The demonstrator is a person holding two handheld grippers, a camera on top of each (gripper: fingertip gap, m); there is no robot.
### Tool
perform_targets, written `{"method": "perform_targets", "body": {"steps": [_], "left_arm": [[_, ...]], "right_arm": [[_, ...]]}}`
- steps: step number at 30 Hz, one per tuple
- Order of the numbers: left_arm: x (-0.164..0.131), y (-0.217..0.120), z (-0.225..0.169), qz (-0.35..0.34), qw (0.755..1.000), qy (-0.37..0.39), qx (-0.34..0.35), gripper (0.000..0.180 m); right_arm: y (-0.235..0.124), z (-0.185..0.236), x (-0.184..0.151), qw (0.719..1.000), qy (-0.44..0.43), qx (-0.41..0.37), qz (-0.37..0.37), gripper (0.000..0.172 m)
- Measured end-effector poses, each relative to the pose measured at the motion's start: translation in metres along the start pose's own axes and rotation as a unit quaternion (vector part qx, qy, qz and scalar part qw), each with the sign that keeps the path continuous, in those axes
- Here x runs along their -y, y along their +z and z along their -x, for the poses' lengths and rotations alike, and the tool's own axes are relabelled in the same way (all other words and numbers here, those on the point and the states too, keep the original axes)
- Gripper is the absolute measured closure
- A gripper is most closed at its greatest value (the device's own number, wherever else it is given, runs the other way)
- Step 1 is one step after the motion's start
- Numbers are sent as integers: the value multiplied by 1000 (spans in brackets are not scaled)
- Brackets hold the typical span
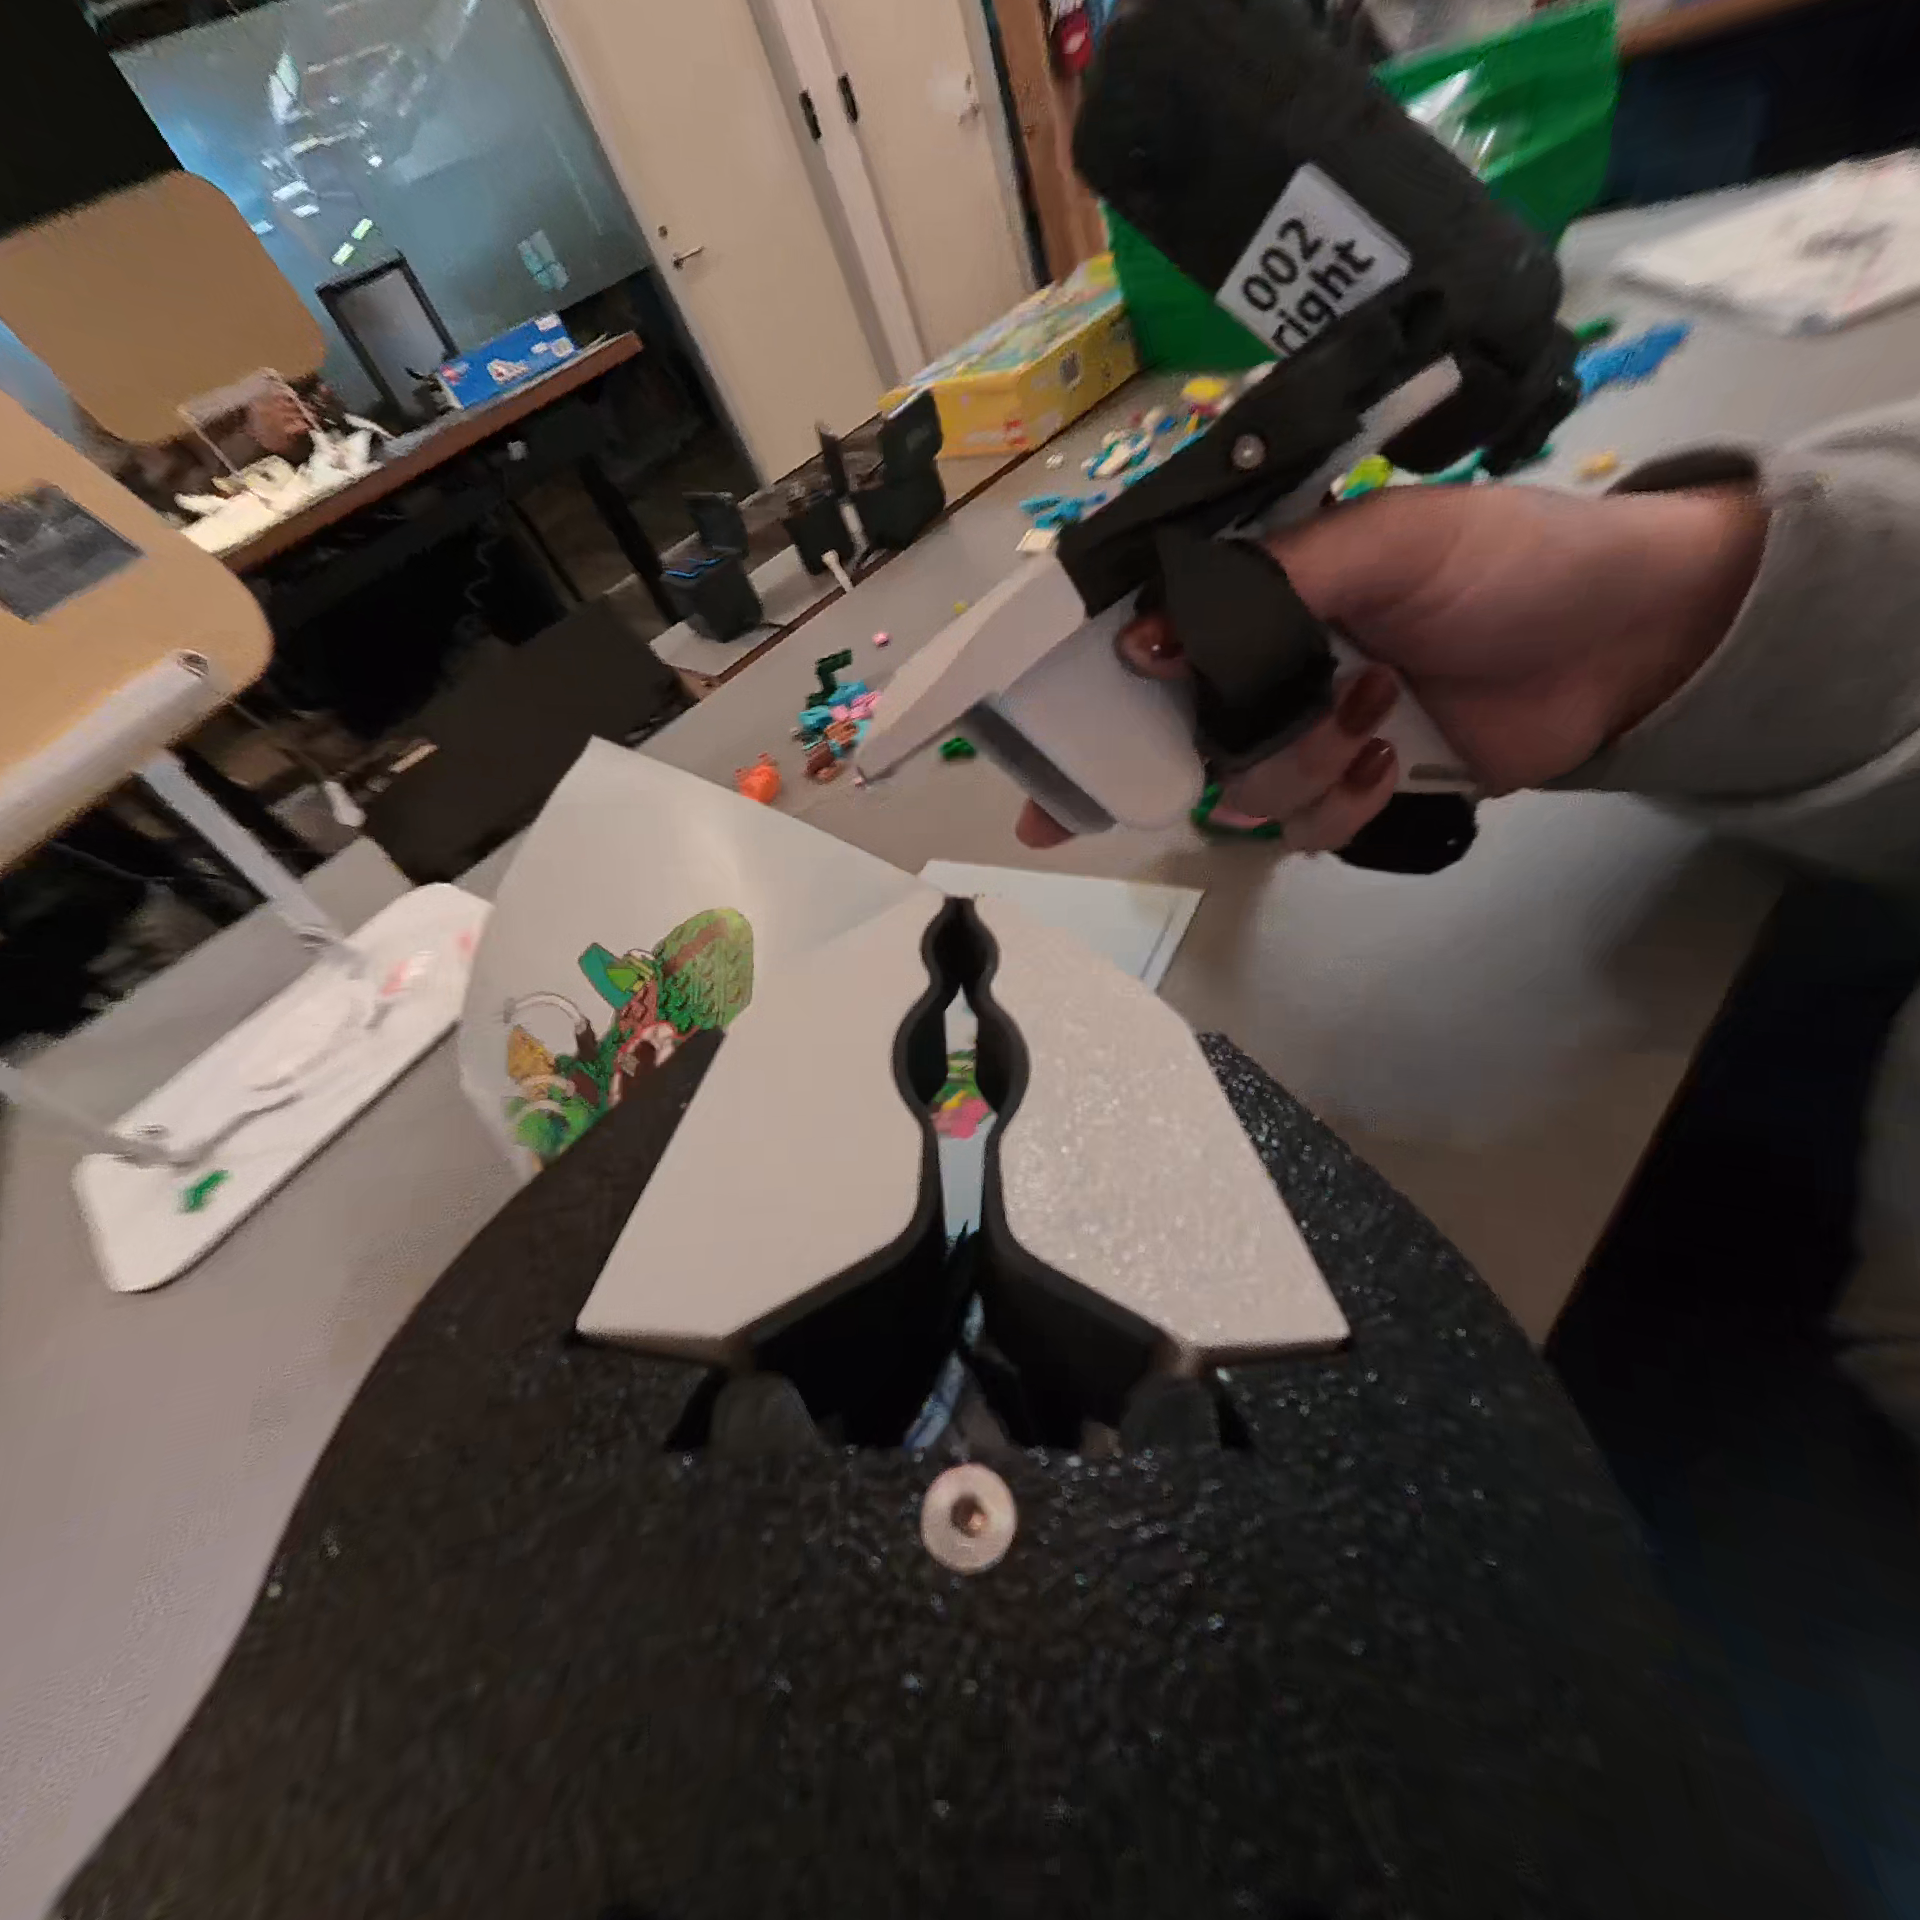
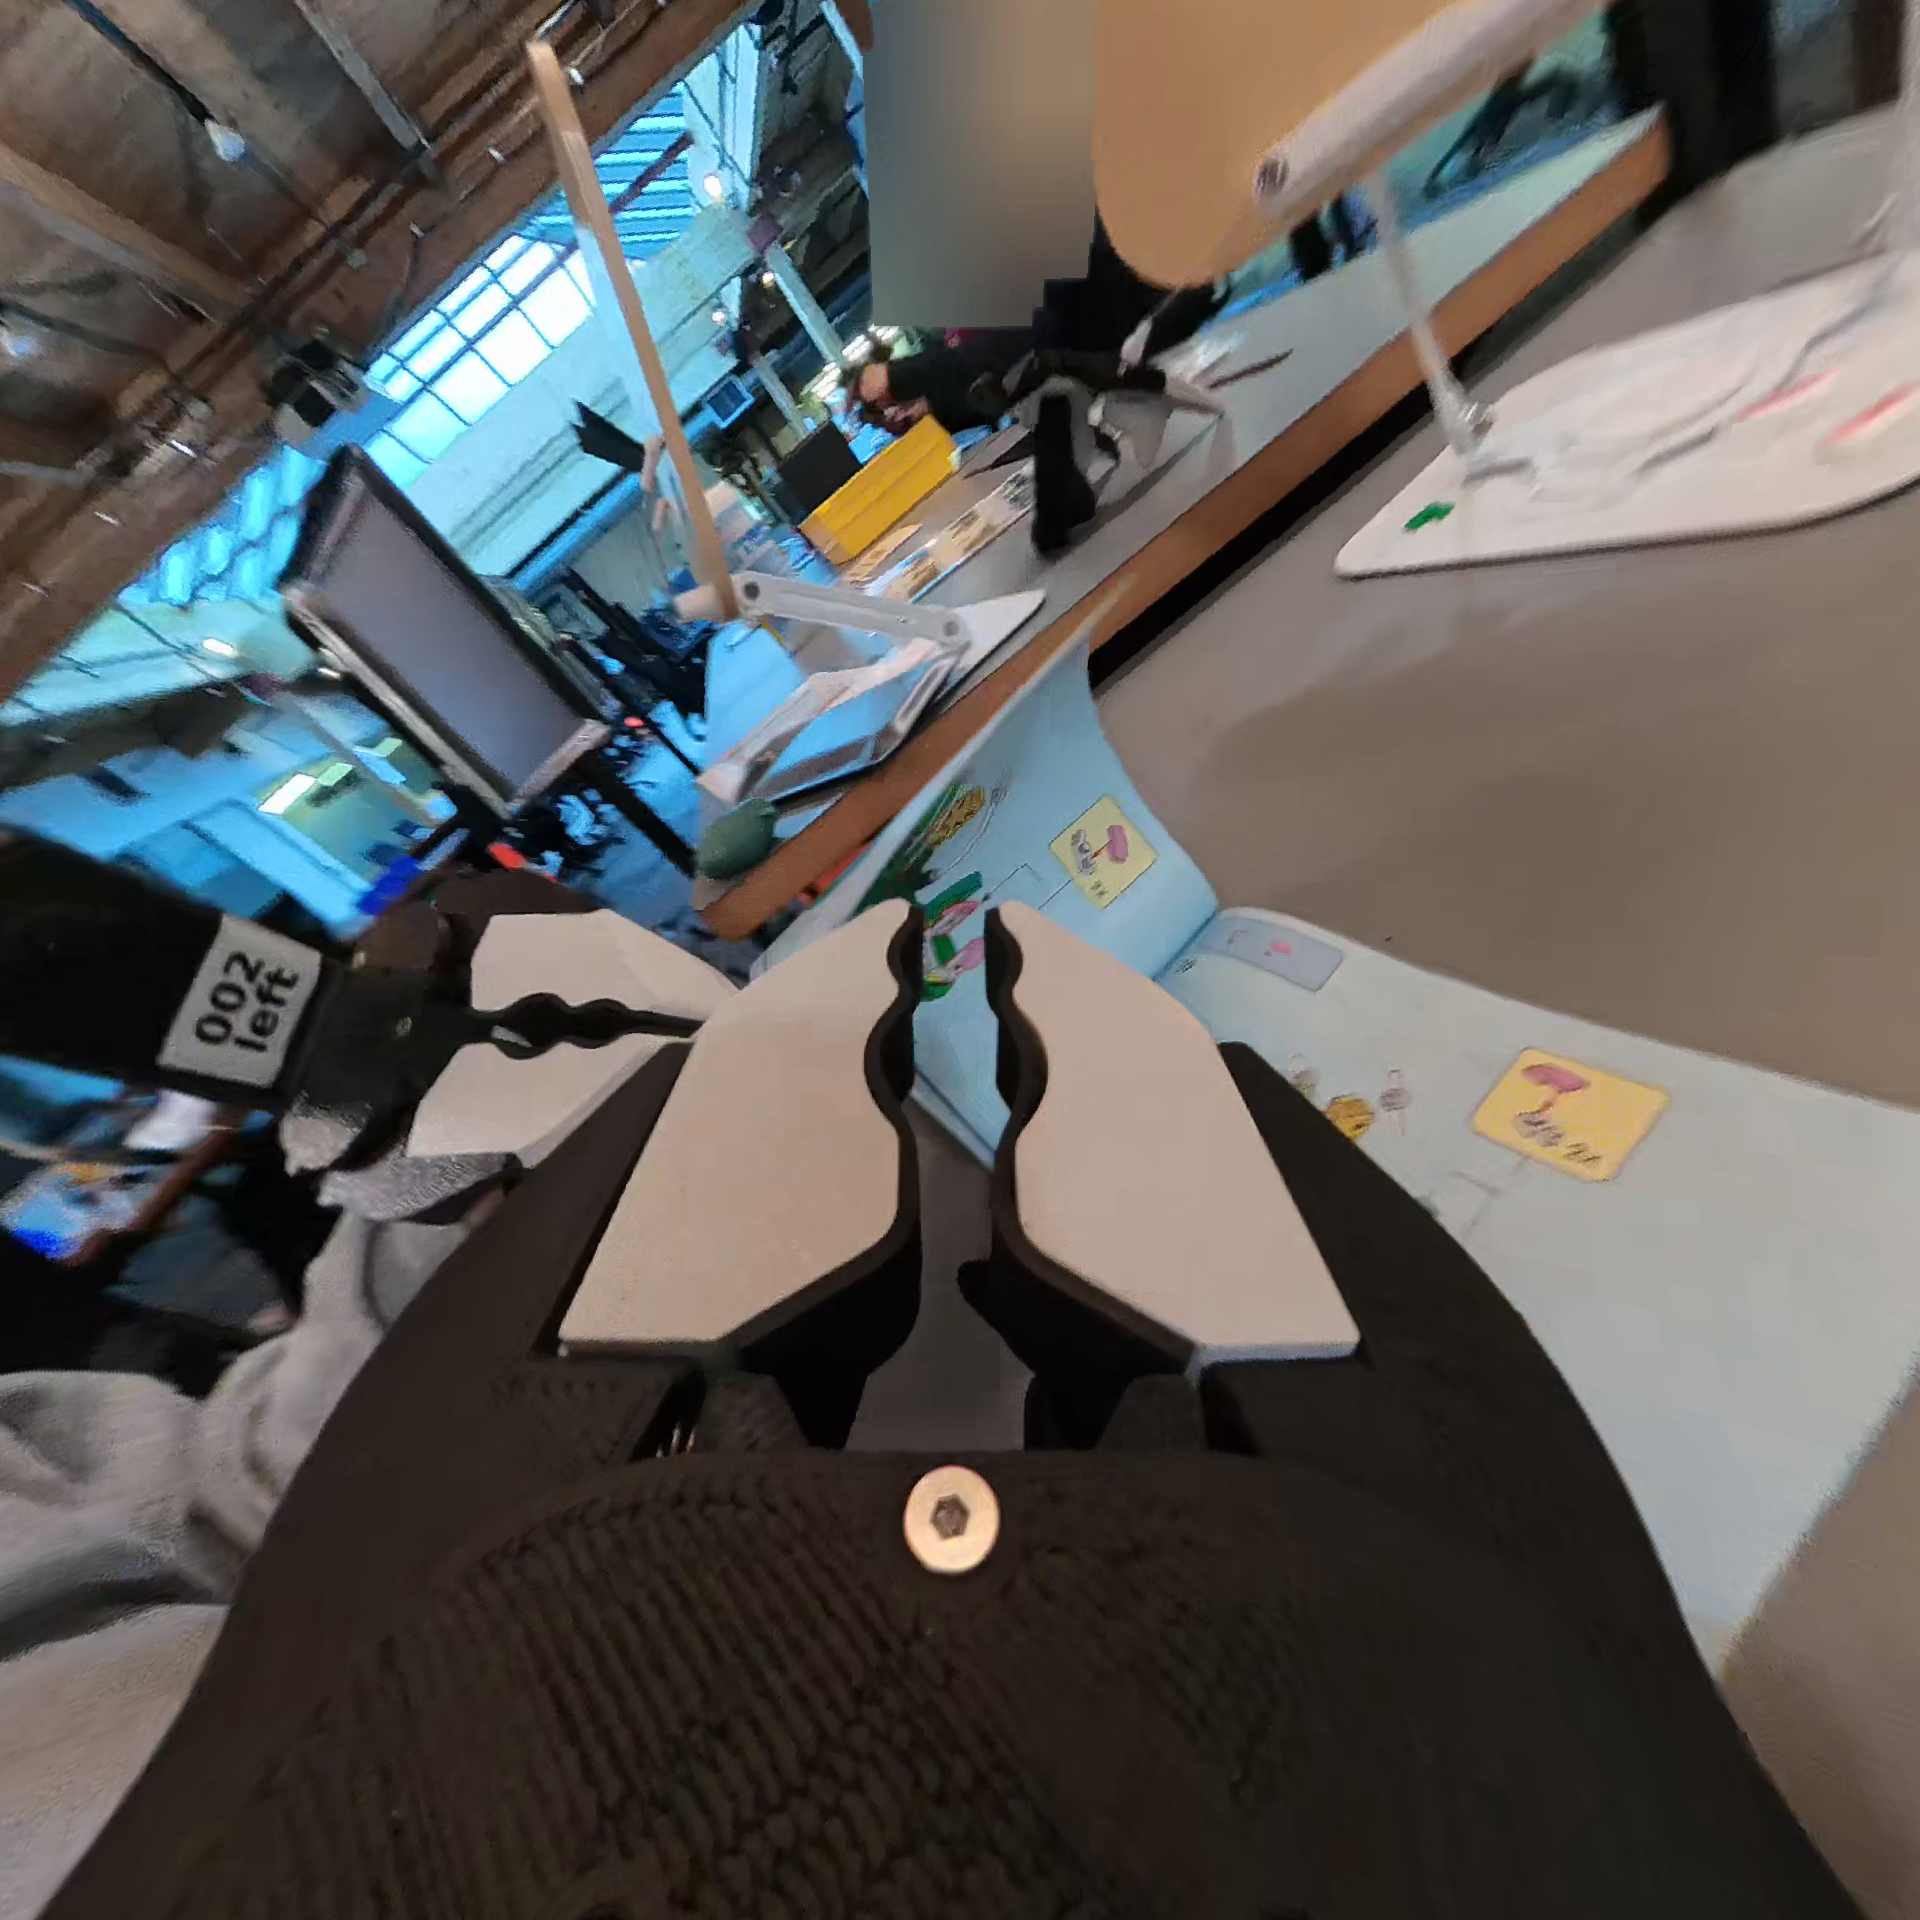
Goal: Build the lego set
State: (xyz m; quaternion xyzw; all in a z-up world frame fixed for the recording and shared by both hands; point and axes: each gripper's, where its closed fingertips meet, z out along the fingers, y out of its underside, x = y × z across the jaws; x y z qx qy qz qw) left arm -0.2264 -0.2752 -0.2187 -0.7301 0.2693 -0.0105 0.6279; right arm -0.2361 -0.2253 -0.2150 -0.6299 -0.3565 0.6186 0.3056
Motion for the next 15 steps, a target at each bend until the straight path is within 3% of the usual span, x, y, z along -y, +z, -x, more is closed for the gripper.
{"method": "perform_targets", "body": {"steps": [7,12,15], "left_arm": [[12,12,-10,-65,985,-145,-67,180],[29,10,-10,-124,960,-225,-108,180],[36,7,-9,-149,947,-258,-124,180]], "right_arm": [[-34,10,30,981,-175,-78,-41,163],[-44,20,18,959,-272,-85,-3,160],[-43,30,9,930,-361,-70,5,154]]}}
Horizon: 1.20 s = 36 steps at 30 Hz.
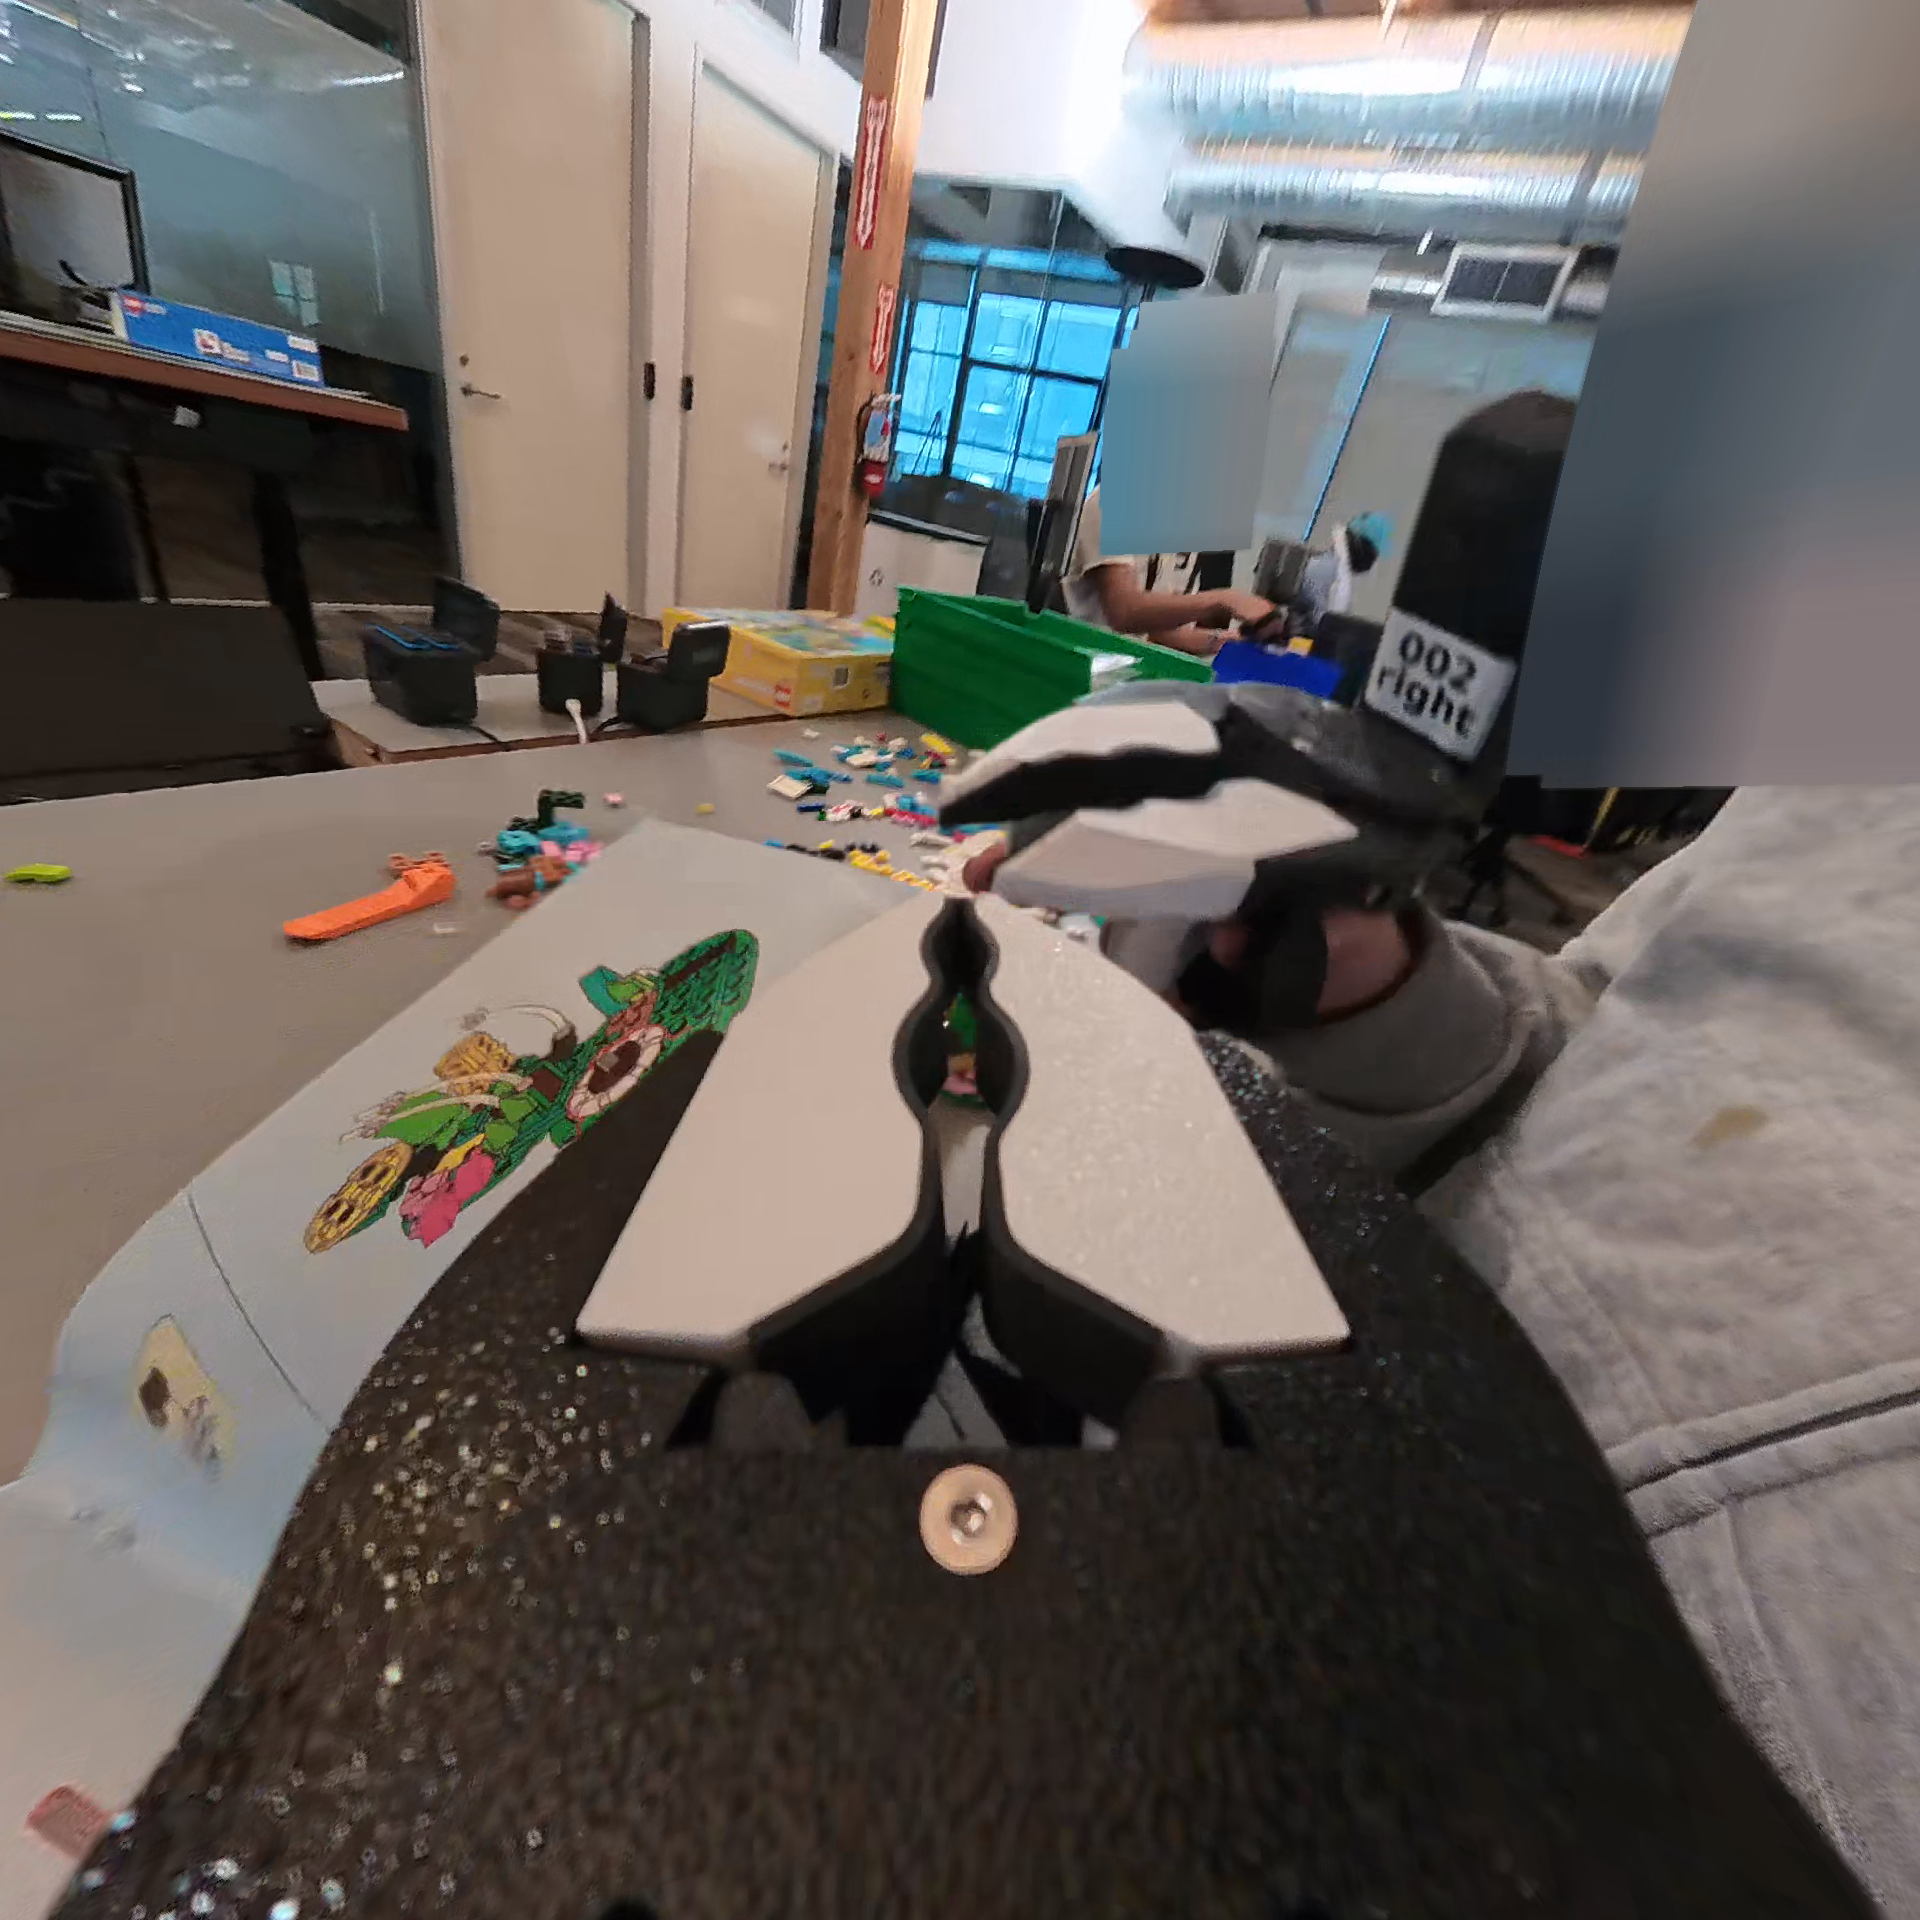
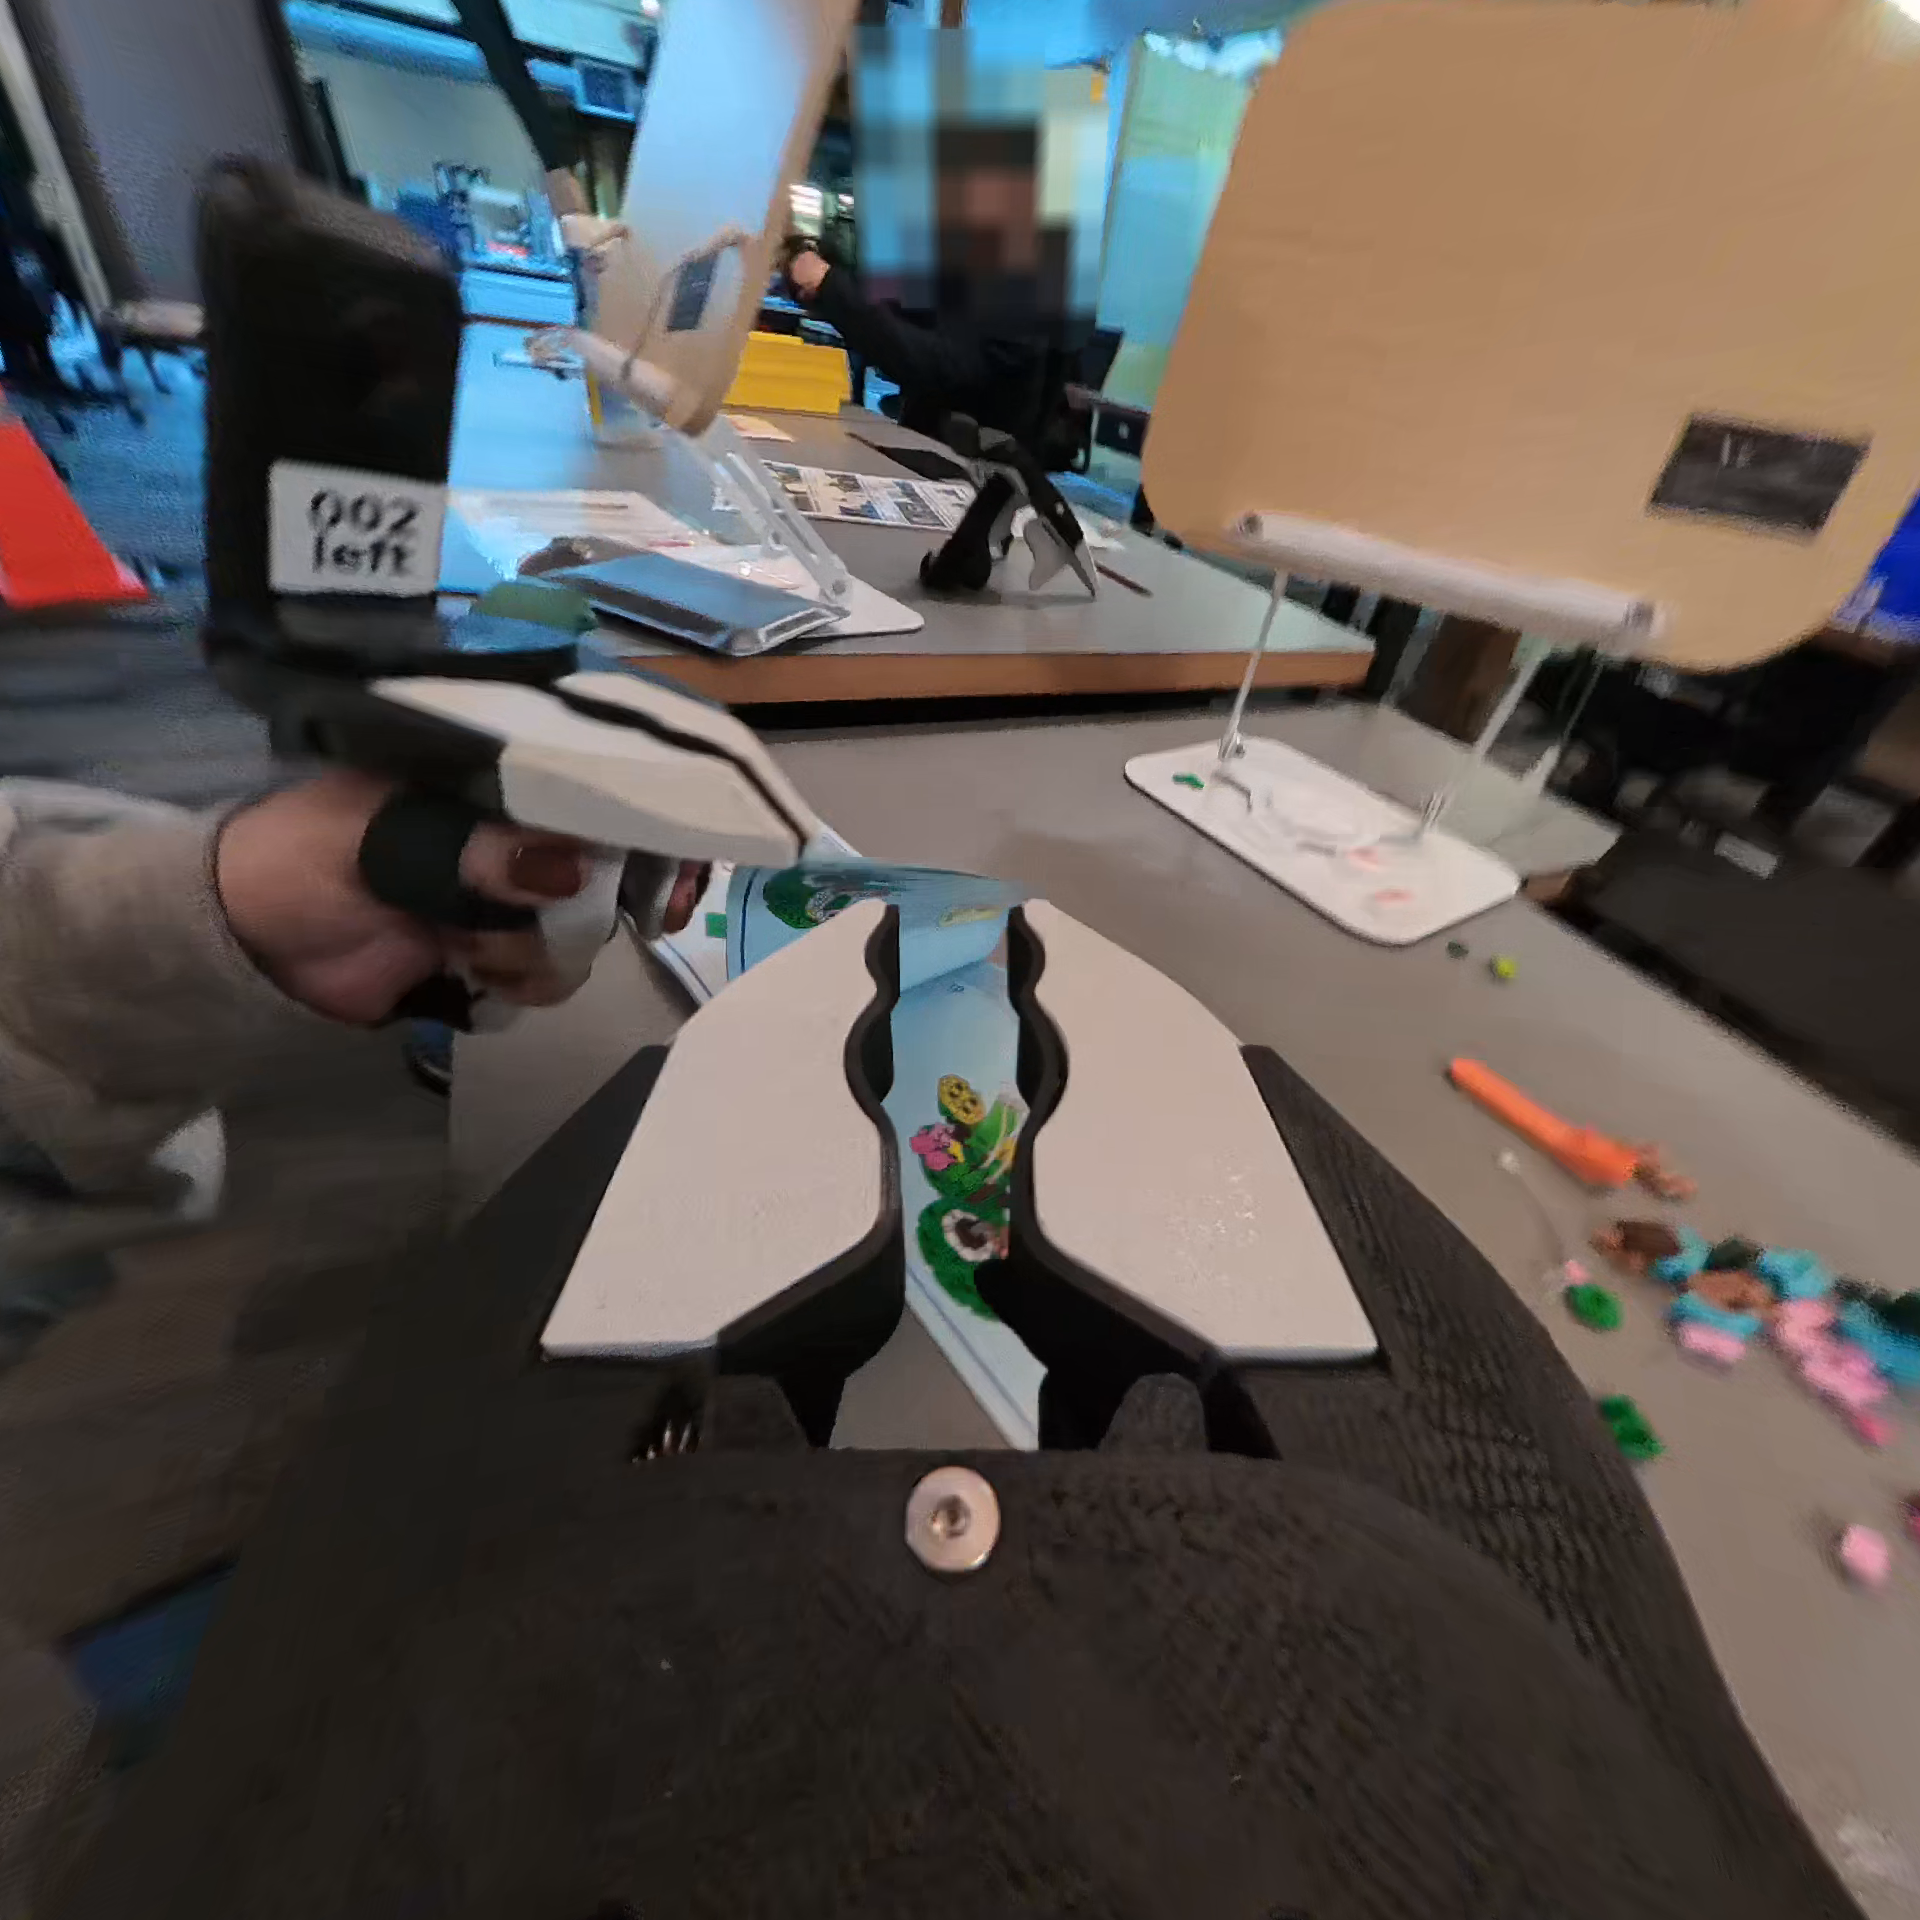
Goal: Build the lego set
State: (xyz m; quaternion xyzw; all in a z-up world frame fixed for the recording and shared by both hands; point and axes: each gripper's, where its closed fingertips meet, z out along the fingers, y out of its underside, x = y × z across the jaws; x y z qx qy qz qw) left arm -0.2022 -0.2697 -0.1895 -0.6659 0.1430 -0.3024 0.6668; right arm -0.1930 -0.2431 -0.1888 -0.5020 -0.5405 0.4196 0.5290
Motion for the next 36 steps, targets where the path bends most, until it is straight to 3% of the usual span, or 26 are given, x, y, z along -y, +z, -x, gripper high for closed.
{"method": "perform_targets", "body": {"steps": [6,11,16,21,26,30,36], "left_arm": [[4,0,-1,-11,999,-32,-11,180],[4,1,-3,-11,999,-35,-13,180],[5,2,-3,-10,999,-37,-14,180],[13,-3,4,-32,999,-39,9,180],[26,-32,40,-78,987,-46,135,180],[27,-73,75,-91,962,-39,255,180],[13,-132,105,-83,924,-41,371,180]], "right_arm": [[2,23,3,979,-201,0,-29,152],[7,27,9,922,-379,-65,-50,161],[17,26,2,889,-448,-87,-28,159],[19,22,-8,872,-481,-95,5,172],[15,19,-35,864,-494,-62,81,172],[8,15,-65,851,-497,-18,168,172],[0,12,-101,839,-472,29,271,172]]}}
